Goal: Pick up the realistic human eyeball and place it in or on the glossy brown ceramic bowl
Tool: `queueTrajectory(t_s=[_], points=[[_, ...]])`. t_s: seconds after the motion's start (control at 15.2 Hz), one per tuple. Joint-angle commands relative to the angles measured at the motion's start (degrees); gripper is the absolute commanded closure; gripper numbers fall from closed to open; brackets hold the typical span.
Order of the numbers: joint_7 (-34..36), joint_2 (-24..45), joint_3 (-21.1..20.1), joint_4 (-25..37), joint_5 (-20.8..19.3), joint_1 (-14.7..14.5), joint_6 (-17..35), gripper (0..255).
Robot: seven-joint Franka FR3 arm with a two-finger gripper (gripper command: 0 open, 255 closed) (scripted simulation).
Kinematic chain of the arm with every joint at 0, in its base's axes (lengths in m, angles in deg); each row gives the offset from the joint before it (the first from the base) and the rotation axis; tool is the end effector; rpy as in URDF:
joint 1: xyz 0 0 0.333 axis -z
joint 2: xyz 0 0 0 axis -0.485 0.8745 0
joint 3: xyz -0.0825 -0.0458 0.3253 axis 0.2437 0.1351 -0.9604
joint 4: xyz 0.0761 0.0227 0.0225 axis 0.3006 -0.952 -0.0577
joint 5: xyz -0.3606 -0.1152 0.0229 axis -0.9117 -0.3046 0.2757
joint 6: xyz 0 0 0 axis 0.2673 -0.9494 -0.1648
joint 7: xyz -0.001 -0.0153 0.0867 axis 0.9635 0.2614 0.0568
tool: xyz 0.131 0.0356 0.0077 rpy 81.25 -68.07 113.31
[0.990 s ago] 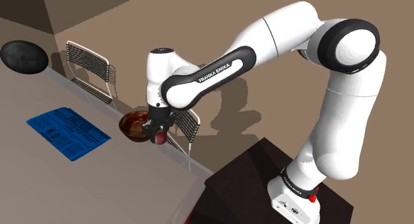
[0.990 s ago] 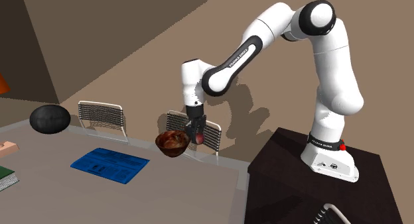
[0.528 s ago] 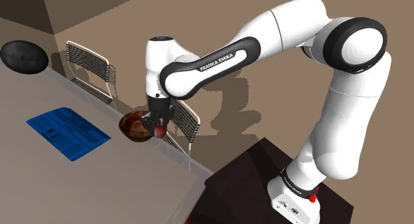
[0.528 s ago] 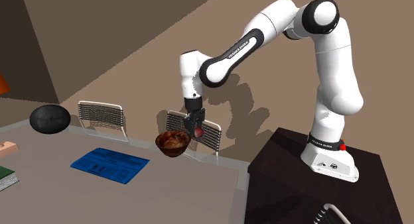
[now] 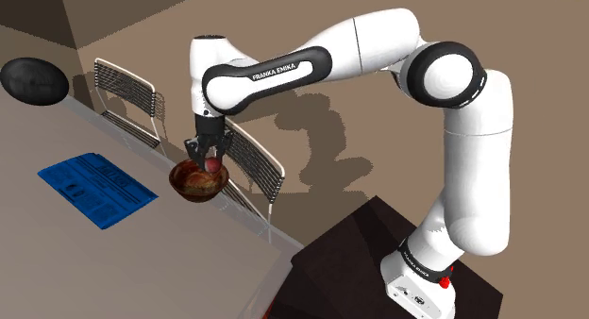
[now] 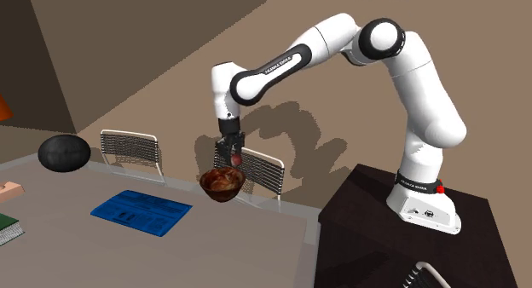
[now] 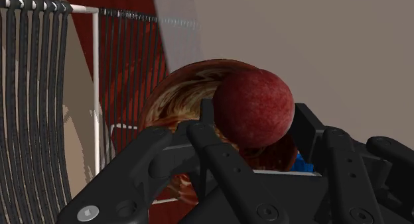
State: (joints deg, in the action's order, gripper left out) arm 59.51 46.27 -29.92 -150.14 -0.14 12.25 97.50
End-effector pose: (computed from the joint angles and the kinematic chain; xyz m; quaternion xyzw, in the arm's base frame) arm 0.5741 0.3548 0.3281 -0.9969 -0.0662 0.0408 0.0079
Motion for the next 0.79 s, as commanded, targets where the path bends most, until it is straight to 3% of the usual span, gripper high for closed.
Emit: queueTrajectory(t_s=[0.0,0.26,0.73], points=[[-1.2,4.5,0.8,7.2,-0.8,-0.1,-2.7,255],[-3.5,14.1,2.2,23.8,-2.0,-0.9,-9.8,255],[-3.4,16.0,2.5,21.6,-2.4,-0.9,-5.7,255]])
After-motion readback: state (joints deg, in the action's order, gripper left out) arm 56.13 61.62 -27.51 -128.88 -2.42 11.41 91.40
